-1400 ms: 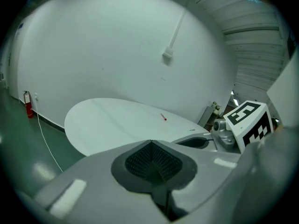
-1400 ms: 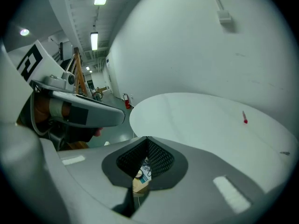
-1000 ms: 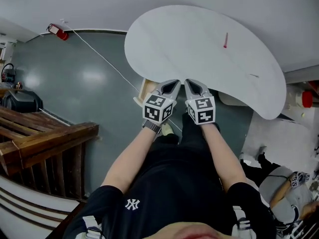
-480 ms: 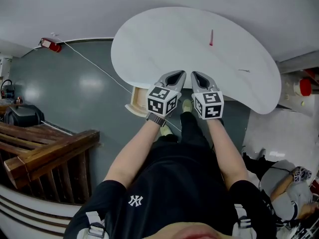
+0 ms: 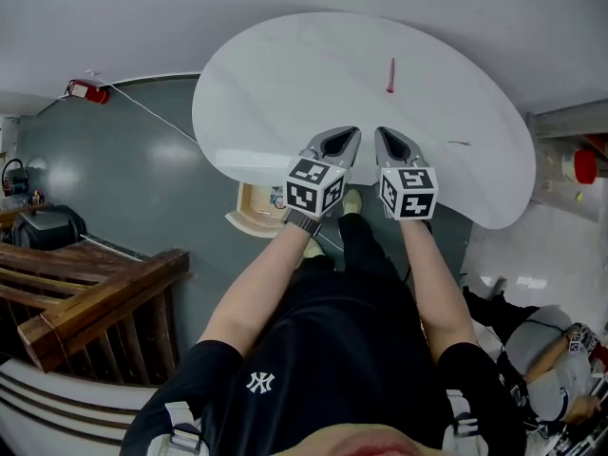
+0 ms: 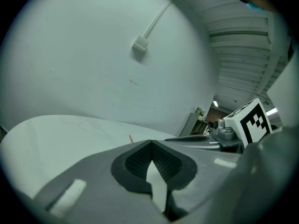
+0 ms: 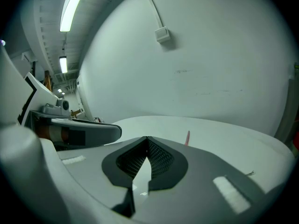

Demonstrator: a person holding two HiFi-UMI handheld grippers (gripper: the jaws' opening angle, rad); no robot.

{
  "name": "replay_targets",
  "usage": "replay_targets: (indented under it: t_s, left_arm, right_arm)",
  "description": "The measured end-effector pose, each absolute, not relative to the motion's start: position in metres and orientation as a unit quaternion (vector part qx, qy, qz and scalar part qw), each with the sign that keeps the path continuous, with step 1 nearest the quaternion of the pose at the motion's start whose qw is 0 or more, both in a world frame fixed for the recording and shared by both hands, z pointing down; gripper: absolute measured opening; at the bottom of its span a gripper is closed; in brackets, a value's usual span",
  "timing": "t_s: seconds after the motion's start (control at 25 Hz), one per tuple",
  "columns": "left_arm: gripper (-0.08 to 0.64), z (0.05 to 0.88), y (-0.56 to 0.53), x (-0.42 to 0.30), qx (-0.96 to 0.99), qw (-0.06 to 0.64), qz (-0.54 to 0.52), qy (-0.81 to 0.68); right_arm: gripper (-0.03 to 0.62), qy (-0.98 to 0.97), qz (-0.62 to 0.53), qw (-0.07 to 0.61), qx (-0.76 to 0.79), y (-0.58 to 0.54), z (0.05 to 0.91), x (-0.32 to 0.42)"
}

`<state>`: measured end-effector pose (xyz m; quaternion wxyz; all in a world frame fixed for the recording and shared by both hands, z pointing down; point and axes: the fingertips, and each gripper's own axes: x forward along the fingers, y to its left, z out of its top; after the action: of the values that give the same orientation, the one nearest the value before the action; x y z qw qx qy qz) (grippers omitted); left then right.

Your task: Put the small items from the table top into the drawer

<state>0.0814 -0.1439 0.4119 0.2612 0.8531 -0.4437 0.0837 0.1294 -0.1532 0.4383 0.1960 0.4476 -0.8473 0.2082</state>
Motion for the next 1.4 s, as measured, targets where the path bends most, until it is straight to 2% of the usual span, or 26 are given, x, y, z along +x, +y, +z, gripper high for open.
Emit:
replay_targets:
  t_s: [0.68, 1.4]
  left_arm:
    - [0.0, 0.457, -0.233, 0.101, 0.841, 0.288, 0.109, -0.444]
    - [0.0, 0.502, -0.286, 0.11, 0.834, 0.322, 0.117, -0.432]
  right_arm:
    - [0.026, -0.821, 0.261, 0.207, 0.463, -0.26, 0.489, 0.164]
    - [0.069, -0.778, 0.314, 0.268, 0.473, -0.338, 0.577, 0.179]
